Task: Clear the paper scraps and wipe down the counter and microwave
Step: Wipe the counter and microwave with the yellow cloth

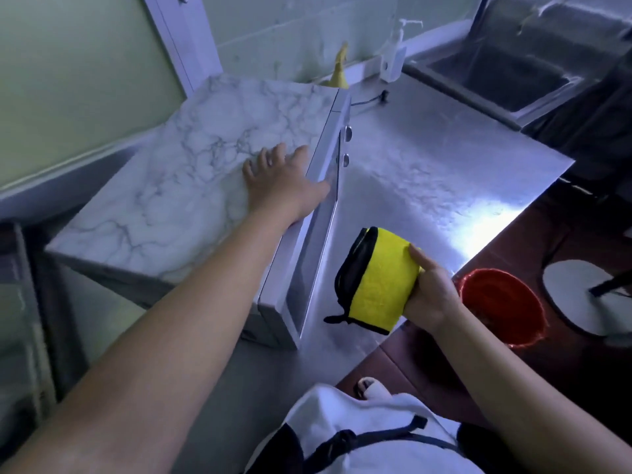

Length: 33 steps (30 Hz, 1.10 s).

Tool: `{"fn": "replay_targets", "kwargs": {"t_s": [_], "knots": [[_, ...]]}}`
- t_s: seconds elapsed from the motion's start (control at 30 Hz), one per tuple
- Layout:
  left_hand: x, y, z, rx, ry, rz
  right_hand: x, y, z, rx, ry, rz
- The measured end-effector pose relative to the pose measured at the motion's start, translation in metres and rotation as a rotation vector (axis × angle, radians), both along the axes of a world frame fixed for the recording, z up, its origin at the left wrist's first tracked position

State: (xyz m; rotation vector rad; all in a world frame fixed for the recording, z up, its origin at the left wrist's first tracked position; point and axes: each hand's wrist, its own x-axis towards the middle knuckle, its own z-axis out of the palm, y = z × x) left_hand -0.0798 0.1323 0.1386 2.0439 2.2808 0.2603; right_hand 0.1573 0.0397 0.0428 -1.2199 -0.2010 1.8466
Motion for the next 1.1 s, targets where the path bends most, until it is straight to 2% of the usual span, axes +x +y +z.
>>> {"fn": "replay_targets", "kwargs": {"t_s": [0.1,0.23,0.3,0.4,0.53,0.6,0.67,0.7,0.73,0.83,0.93,1.0,1.1], "knots": [[0.001,0.0,0.0,0.038,-0.023,0.016,0.014,0.034,-0.014,-0.018,0.044,0.166],[-0.001,0.003,-0.005,0.069,-0.046,0.062,0.05,0.088,-0.04,-0.008,-0.128,0.61],[-0.002,0.004,-0.006,0.09,-0.058,0.077,0.068,0.116,-0.053,-0.017,-0.273,0.843],[-0.001,0.001,-0.004,0.091,-0.089,0.107,0.085,0.155,-0.07,0.052,-0.593,1.16],[0.008,-0.007,0.003,0.074,-0.126,0.136,0.081,0.189,-0.071,0.18,-0.795,1.648],[0.014,-0.011,0.008,0.059,-0.12,0.178,0.069,0.201,-0.072,0.333,-0.977,1.772],[0.022,-0.019,0.013,0.03,-0.117,0.272,0.057,0.212,-0.076,0.595,-1.257,1.739],[0.028,-0.026,0.015,0.005,-0.108,0.317,0.054,0.218,-0.076,0.699,-1.345,1.626],[0.034,-0.037,0.015,-0.02,-0.076,0.343,0.051,0.224,-0.075,0.751,-1.347,1.471],[0.048,-0.087,0.013,-0.053,0.05,0.418,0.037,0.246,-0.053,0.795,-1.133,1.006],[0.052,-0.133,0.006,-0.112,0.062,0.584,0.009,0.281,-0.009,0.779,-0.861,0.683],[0.055,-0.142,0.0,-0.103,0.122,0.633,-0.018,0.305,0.026,0.738,-0.692,0.544],[0.063,-0.136,-0.006,-0.013,0.246,0.653,-0.055,0.335,0.066,0.71,-0.549,0.464]]}}
